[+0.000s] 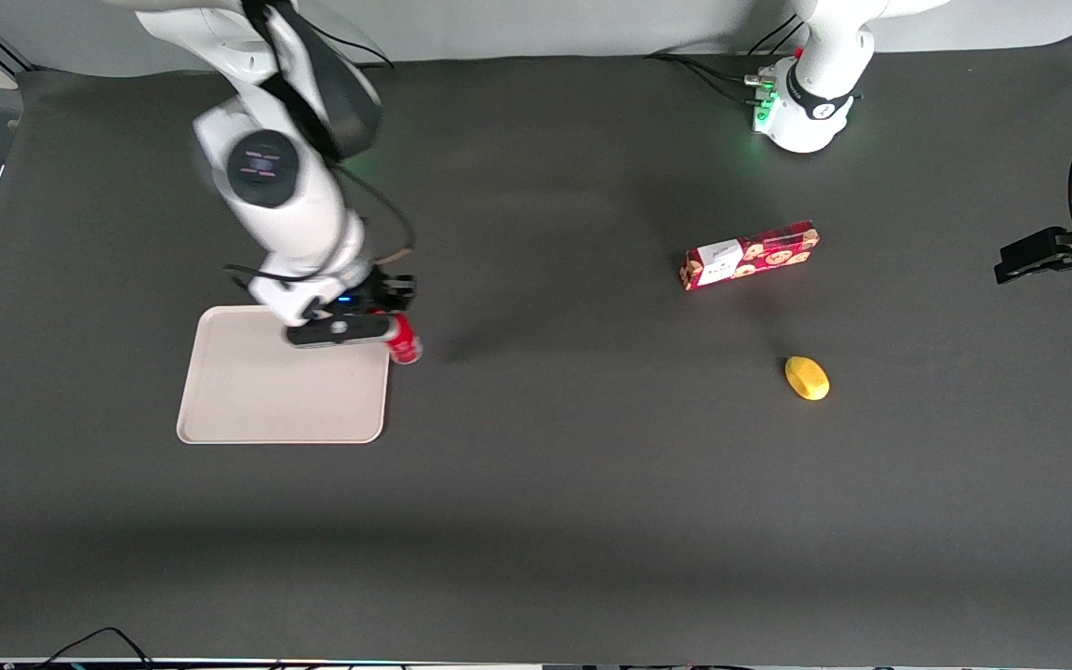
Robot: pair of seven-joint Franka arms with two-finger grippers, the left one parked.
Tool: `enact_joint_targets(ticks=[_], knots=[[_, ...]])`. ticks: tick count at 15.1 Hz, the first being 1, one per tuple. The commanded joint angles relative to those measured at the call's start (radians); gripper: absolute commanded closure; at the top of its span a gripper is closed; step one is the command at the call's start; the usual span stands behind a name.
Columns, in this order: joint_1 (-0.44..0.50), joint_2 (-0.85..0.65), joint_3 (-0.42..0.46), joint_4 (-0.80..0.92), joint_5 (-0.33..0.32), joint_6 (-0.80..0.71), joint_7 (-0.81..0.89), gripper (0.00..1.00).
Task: Place coke bottle on tray
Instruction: 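Carry the held bottle onto the tray and lower it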
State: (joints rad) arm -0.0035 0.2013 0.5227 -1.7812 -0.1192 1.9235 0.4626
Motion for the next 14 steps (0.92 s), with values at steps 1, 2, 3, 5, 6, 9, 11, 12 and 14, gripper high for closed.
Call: enact_joint_targets(ticks=[1,2,3,5,6,9,11,12,14], knots=[[-0.012,-0.150,-0.217,-0.088,0.079,-0.031,-0.380,1.00],[-0.012,-0.170,-0.280,-0.125,0.081,-0.024,-0.472,1.00],[-0.012,-0.183,-0.349,-0.150,0.081,-0.018,-0.566,1.00],[-0.012,-0.198,-0.465,-0.197,0.081,0.008,-0.732,1.00],[-0.012,-0.203,-0.516,-0.240,0.081,0.044,-0.801,1.00],[-0.012,-0.201,-0.602,-0.334,0.082,0.179,-0.930,1.00],[-0.012,-0.180,-0.612,-0.345,0.081,0.210,-0.940,1.00],[-0.015,-0.169,-0.612,-0.360,0.081,0.232,-0.947,1.00],[-0.018,-0.157,-0.628,-0.395,0.081,0.291,-0.978,1.00]])
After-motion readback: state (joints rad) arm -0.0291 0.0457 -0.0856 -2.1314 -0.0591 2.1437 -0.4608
